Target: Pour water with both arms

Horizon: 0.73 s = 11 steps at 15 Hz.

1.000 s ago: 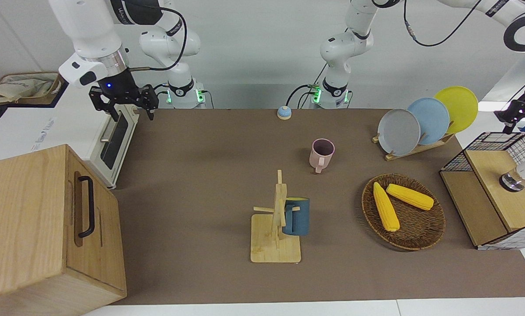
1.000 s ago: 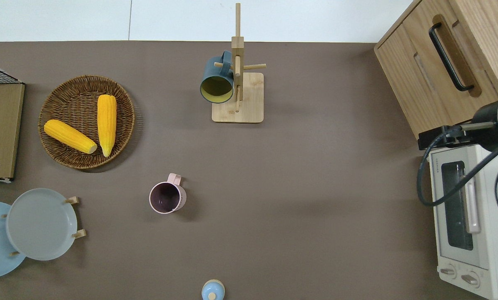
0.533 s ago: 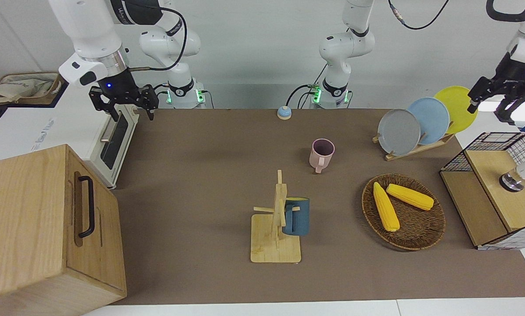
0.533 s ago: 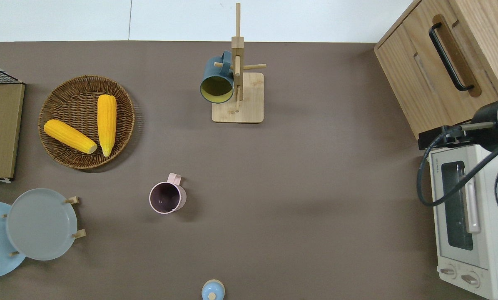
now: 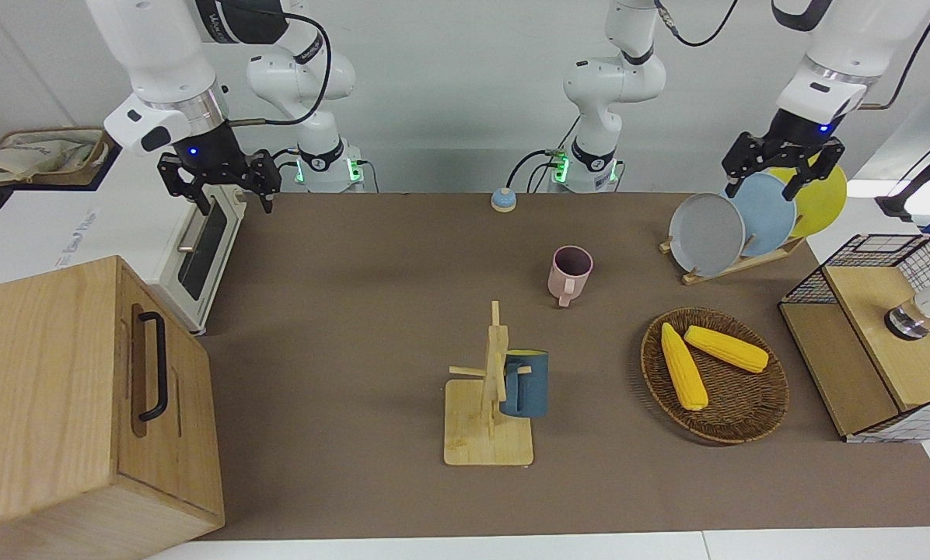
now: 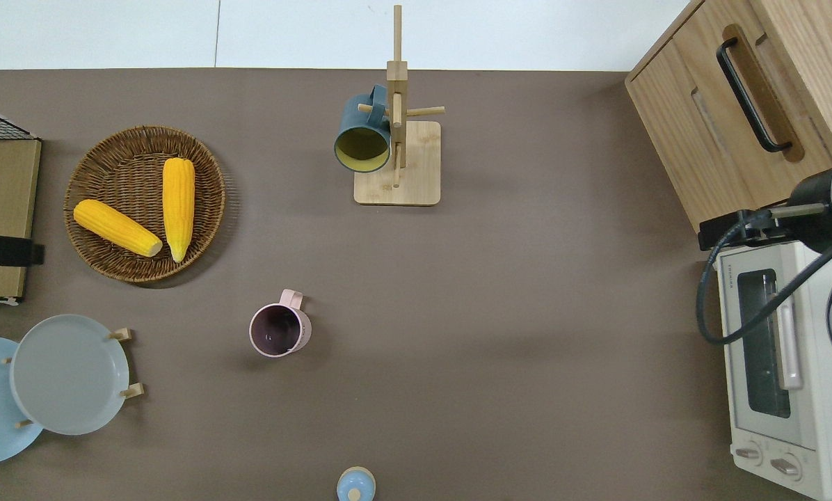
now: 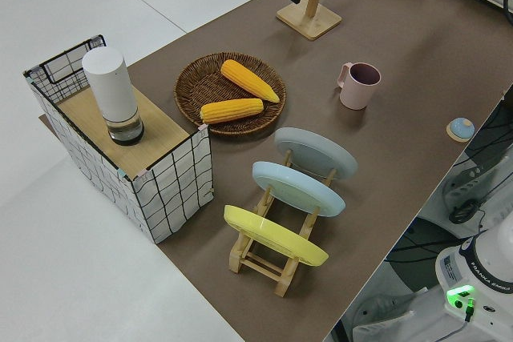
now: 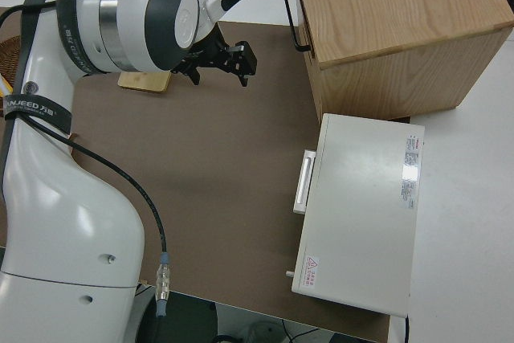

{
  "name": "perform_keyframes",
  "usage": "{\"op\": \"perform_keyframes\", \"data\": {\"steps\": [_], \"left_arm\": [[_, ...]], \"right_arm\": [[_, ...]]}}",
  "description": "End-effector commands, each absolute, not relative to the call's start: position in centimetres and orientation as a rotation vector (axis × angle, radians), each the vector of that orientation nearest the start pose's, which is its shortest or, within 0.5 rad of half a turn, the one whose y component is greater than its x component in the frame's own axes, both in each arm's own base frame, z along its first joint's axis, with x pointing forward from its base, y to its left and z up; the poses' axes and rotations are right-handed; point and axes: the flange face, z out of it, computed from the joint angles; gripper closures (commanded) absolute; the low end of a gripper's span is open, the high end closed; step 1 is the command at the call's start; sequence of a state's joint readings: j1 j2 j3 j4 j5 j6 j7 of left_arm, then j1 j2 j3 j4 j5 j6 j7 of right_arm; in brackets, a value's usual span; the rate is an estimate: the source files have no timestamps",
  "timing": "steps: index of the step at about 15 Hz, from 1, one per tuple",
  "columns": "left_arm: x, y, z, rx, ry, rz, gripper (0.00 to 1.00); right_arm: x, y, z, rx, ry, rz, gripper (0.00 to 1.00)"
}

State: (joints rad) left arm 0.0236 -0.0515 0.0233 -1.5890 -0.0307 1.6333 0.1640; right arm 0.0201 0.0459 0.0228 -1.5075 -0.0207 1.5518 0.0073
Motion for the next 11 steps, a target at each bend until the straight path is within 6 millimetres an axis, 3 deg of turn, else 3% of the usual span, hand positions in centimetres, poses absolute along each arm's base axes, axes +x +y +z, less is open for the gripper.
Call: {"op": "perform_keyframes", "data": {"steps": [1, 5, 11], "left_arm": [[53.7, -2.1, 64.6, -3.127, 0.279, -0.089, 0.00], [53.6, -4.4, 63.4, -3.124, 0.354, -0.015, 0.00], [53.6, -4.2, 63.3, -3.122, 0.361, 0.000, 0.00]], "right_arm": [[56.3, 2.1, 63.0, -3.145, -0.067, 0.010, 0.017], [56.3, 2.1, 63.0, -3.145, -0.067, 0.010, 0.017], [56.3, 2.1, 63.0, -3.145, -0.067, 0.010, 0.017]]}}
